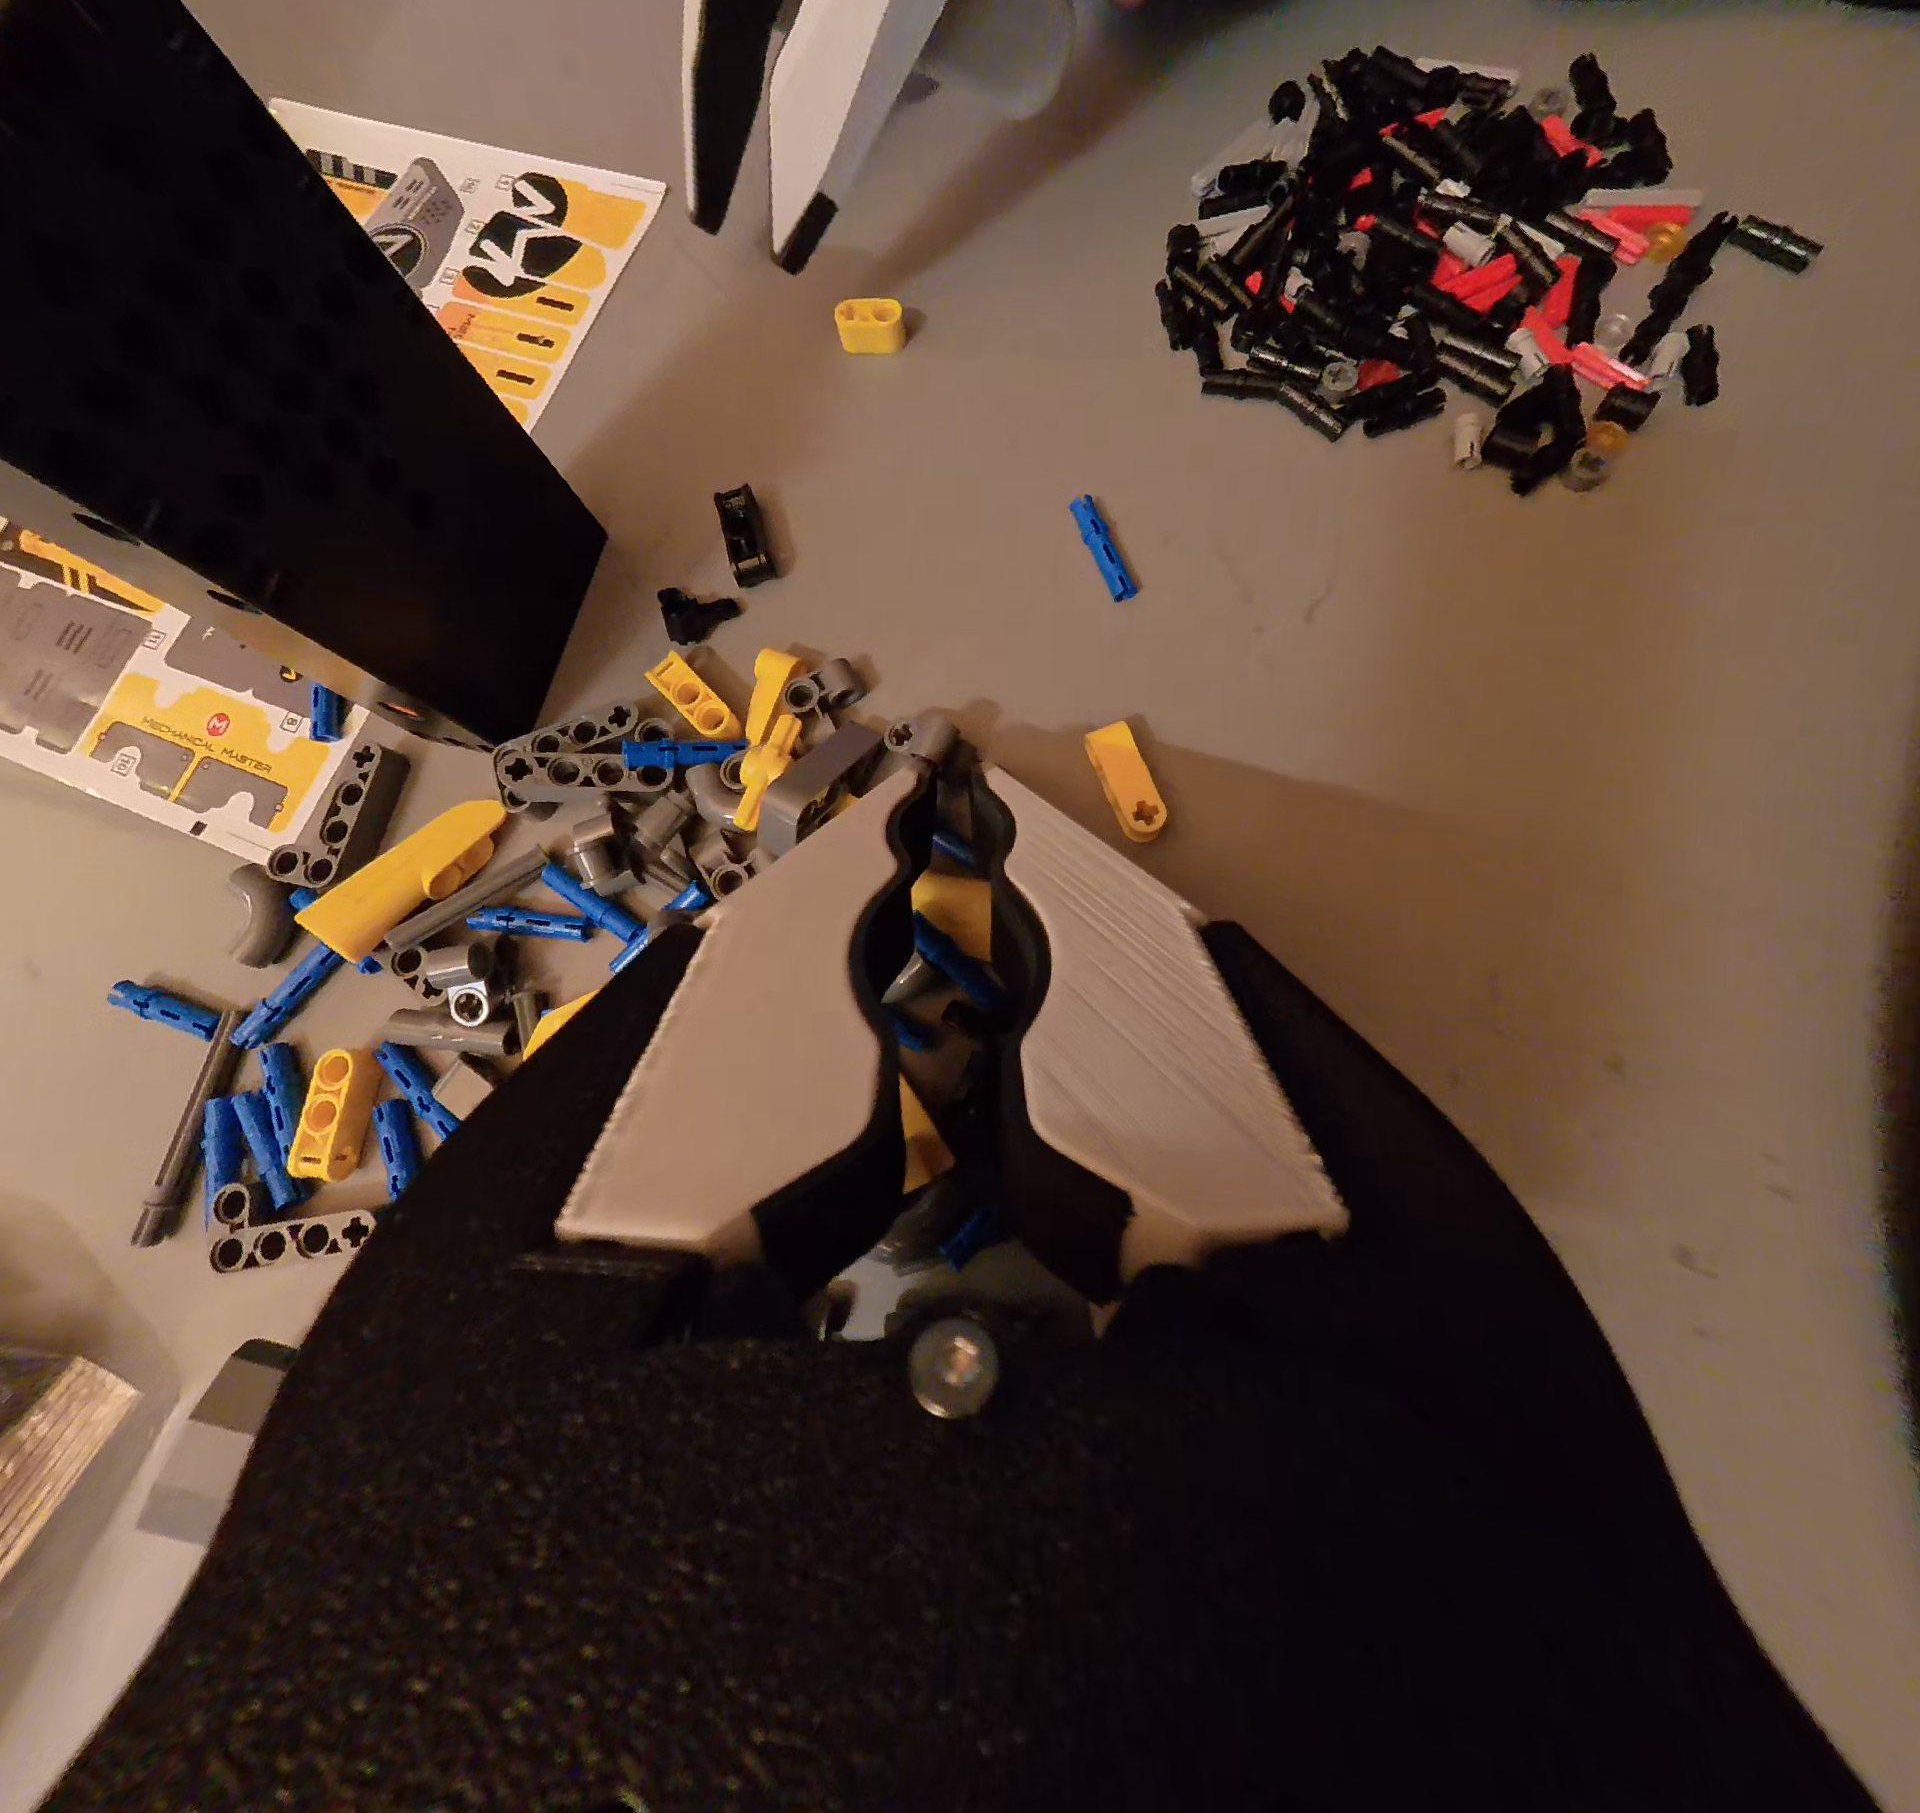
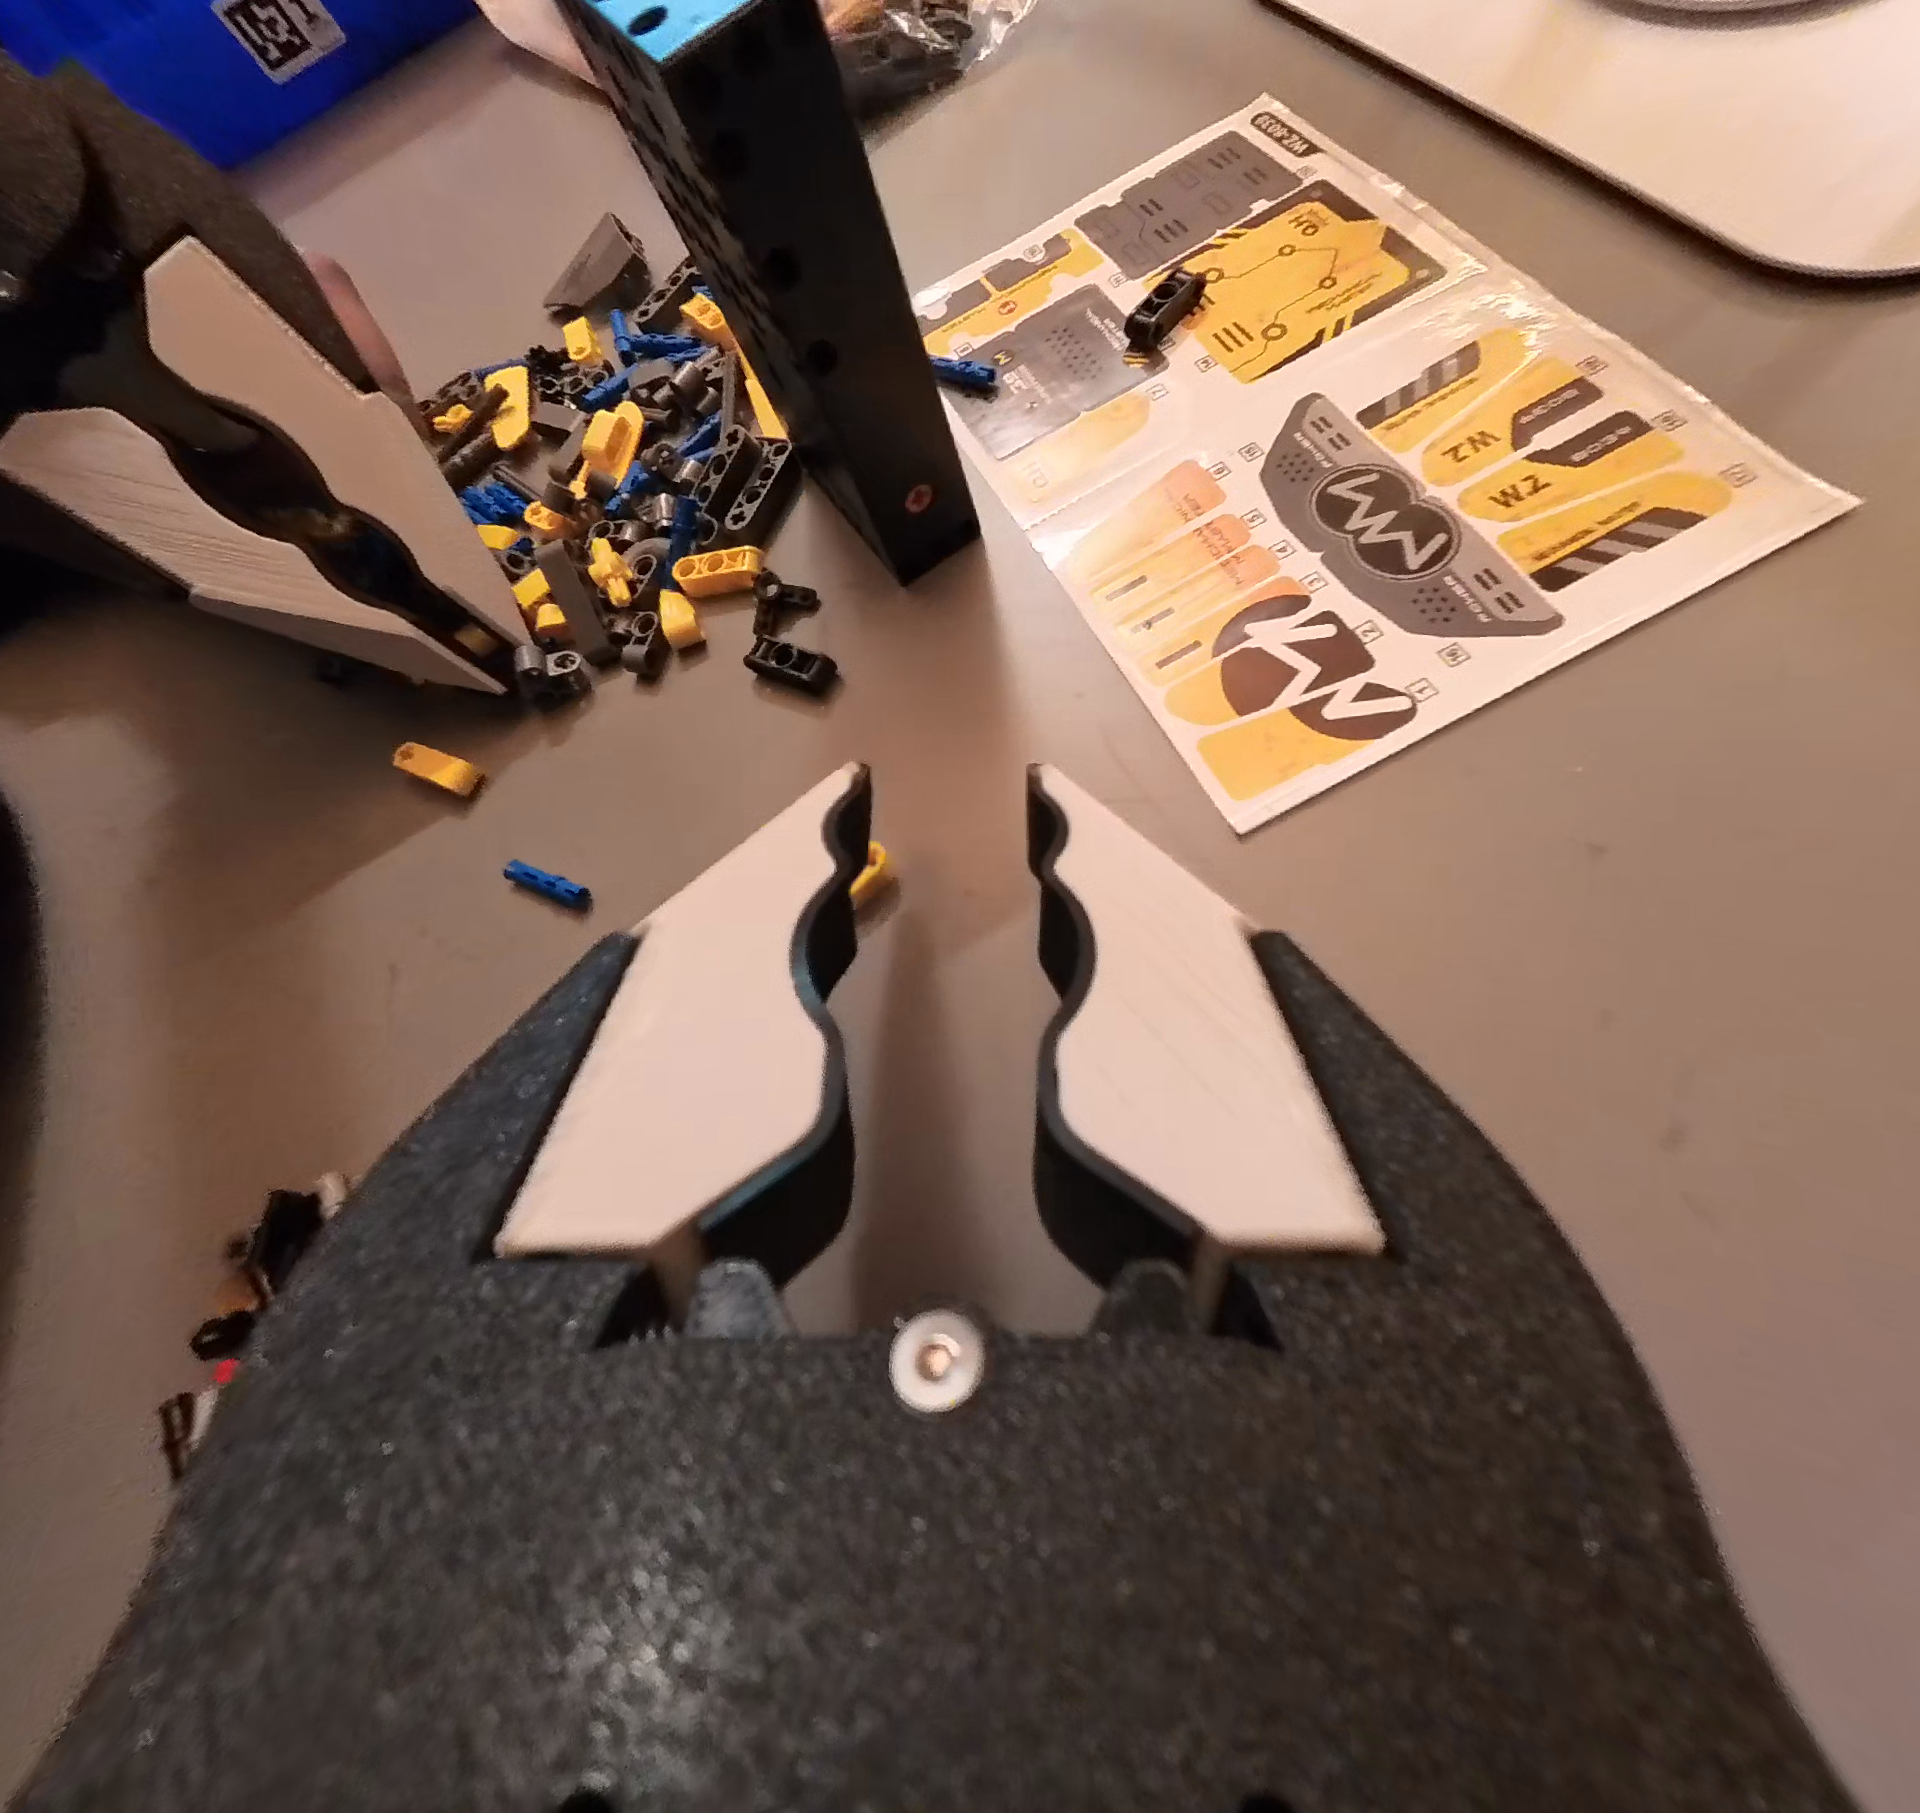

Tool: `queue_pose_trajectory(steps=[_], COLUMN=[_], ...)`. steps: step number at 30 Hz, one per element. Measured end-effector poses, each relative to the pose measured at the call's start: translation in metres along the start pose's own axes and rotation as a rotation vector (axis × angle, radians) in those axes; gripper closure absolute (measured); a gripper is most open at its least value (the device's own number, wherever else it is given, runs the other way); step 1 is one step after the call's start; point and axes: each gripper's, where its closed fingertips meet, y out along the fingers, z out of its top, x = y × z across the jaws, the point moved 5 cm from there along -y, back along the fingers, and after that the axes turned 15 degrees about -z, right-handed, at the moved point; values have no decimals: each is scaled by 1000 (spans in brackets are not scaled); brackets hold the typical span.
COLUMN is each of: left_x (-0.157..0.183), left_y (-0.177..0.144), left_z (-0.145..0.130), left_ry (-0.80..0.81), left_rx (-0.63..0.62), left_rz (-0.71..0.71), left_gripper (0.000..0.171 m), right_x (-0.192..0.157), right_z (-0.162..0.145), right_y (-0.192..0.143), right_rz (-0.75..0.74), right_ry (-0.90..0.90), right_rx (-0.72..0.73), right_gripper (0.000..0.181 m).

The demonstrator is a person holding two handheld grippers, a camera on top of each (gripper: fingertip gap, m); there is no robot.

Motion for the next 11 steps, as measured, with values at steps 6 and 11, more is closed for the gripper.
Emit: queue_pose_trajectory(steps=[6, 11], left_x=[0, 0], left_y=[0, 0], left_z=[0, 0], left_ry=[-3, -7], left_rx=[1, 2], left_rz=[-5, -10], left_gripper=[166, 166], right_x=[-4, -8], right_z=[-2, -8], right_y=[2, 8], right_rz=[-6, -33], right_ry=[-41, -105], right_rx=[-22, -74], right_gripper=[152, 152])
